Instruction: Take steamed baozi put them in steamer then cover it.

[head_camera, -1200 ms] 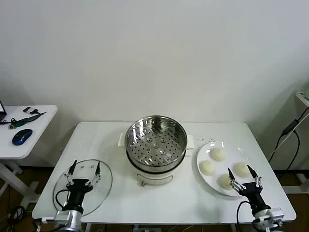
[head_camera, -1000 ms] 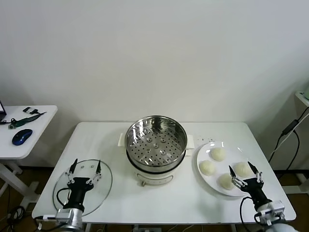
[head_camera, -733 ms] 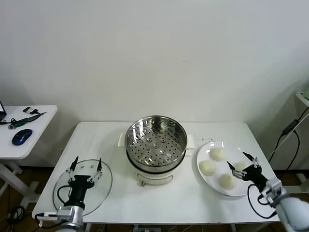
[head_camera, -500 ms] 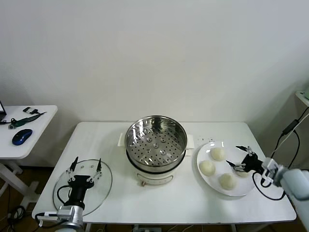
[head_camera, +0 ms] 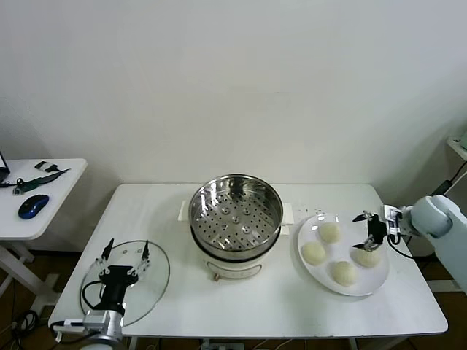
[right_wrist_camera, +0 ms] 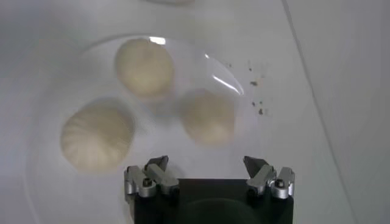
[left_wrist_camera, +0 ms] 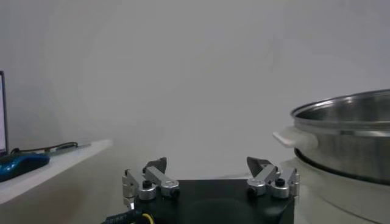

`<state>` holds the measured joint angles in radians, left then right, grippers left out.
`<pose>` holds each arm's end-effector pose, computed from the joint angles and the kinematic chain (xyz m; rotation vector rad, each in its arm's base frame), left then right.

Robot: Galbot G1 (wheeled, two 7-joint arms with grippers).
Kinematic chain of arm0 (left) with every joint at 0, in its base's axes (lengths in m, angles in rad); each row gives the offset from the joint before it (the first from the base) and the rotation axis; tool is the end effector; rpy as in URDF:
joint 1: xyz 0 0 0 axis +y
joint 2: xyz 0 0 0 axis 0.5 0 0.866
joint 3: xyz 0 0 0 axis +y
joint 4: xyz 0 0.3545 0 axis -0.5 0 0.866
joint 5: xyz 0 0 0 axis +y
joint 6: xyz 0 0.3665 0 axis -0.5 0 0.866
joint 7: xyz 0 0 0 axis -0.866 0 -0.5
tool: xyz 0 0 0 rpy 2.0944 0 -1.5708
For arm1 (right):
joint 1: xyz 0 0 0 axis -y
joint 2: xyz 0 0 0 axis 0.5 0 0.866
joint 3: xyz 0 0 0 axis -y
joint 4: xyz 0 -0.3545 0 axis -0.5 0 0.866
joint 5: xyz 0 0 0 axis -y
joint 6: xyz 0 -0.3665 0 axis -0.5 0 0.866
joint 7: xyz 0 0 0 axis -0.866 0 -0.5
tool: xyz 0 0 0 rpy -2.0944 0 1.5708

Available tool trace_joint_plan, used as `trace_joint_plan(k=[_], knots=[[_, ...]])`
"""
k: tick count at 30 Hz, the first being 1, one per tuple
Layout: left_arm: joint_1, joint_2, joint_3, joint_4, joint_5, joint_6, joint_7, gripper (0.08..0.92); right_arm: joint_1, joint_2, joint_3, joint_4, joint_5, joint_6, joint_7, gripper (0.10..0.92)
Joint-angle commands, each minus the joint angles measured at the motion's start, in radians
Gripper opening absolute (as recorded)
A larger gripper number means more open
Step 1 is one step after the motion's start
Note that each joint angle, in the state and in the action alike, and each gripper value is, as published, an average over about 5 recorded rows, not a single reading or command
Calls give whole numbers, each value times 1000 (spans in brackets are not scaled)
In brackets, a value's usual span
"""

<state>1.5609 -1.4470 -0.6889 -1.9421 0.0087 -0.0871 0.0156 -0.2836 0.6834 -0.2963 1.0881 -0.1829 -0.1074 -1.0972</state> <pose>0.1888 0.0831 -0.3510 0.1109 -3.0782 -0.3007 0.5163 -0.2570 -0.2191 1.1184 -1.6614 1.1960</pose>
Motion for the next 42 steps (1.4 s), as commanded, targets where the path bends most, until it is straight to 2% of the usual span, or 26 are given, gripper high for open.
trace_joint_plan(k=[1,11,29,42], knots=[[-4,5,-6,6,-2,3,-1,823,263,87,-265,-182,-37,2,-68,823],[-10,14,-20,19,-5,9,-4,823,314,242,-357,-323,-54,41,-88,823],[-6,34,-43,46,-31,7,-8,823,290,311,-381,-406,-79,64,-87,820],[5,34,-40,38,-48,8,-10,823,290,311,-394,-395,-82,72,-90,670]])
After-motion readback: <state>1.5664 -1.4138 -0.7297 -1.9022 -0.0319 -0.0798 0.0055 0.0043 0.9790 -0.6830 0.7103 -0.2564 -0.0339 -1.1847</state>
